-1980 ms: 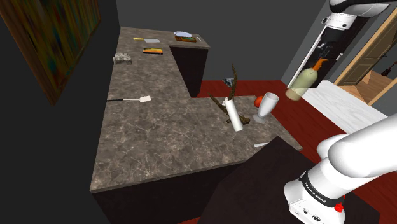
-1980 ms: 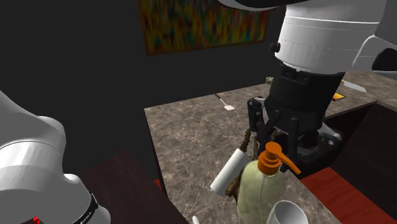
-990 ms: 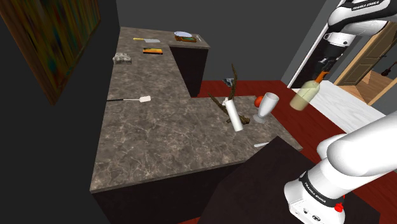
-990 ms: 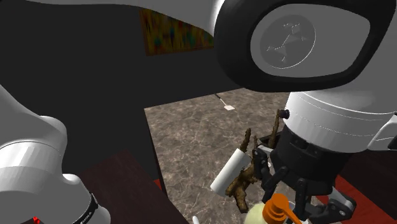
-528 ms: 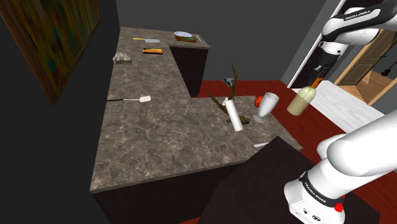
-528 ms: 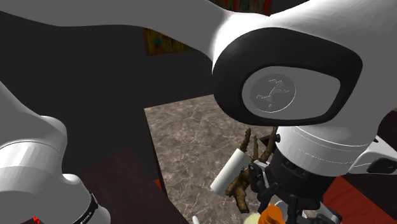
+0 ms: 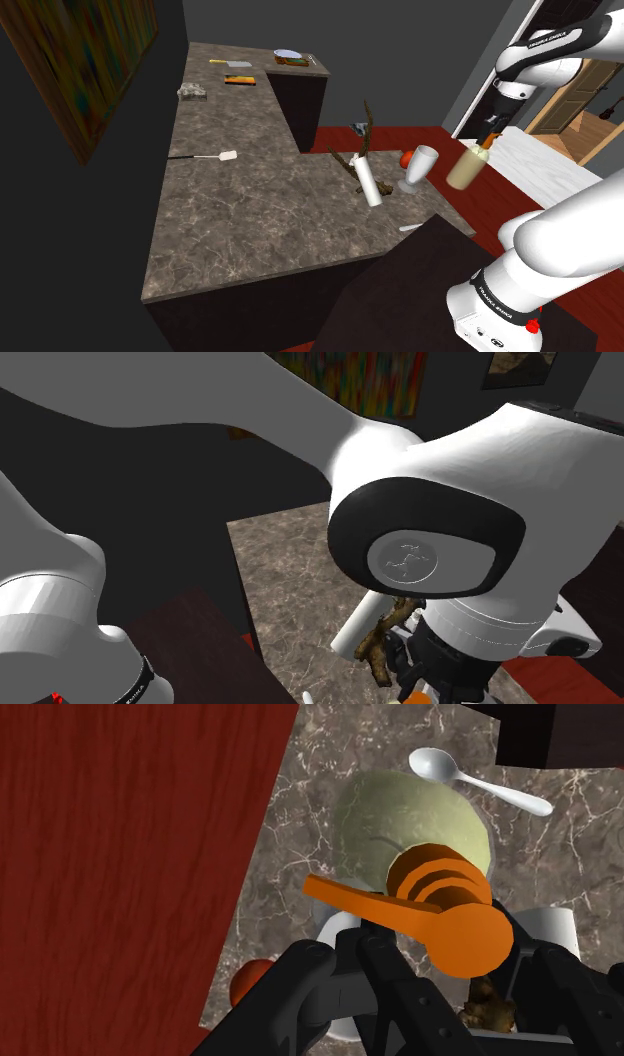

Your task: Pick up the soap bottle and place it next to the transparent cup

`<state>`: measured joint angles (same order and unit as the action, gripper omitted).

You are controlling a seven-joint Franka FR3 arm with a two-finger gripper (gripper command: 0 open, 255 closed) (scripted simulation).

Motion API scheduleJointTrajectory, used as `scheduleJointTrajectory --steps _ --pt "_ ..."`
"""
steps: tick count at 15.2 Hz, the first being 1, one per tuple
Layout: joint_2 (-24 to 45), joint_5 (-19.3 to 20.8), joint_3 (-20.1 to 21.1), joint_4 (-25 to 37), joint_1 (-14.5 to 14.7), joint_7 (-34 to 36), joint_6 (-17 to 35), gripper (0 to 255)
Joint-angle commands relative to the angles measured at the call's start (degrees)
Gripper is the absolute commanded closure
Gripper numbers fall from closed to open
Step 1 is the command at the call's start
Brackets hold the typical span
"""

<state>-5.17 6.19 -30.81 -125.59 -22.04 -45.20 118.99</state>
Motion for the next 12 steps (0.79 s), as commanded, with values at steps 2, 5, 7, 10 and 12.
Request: scheduleJointTrajectory --steps 2,5,7,10,12 --pt "1.4 -0.7 -0.2 -1.1 0.0 -0.4 2.4 255" --pt "2.6 -1.3 -0.4 -2.3 0.0 -0.8 4.7 255" --pt "3.5 -1.7 -0.5 -3.1 -0.1 -1.1 6.3 255" --pt "5.0 -2.6 -0.6 -4.1 -0.1 -1.7 8.6 255" --pt "6.1 -3.2 -0.6 -4.8 -0.2 -2.1 10.2 255"
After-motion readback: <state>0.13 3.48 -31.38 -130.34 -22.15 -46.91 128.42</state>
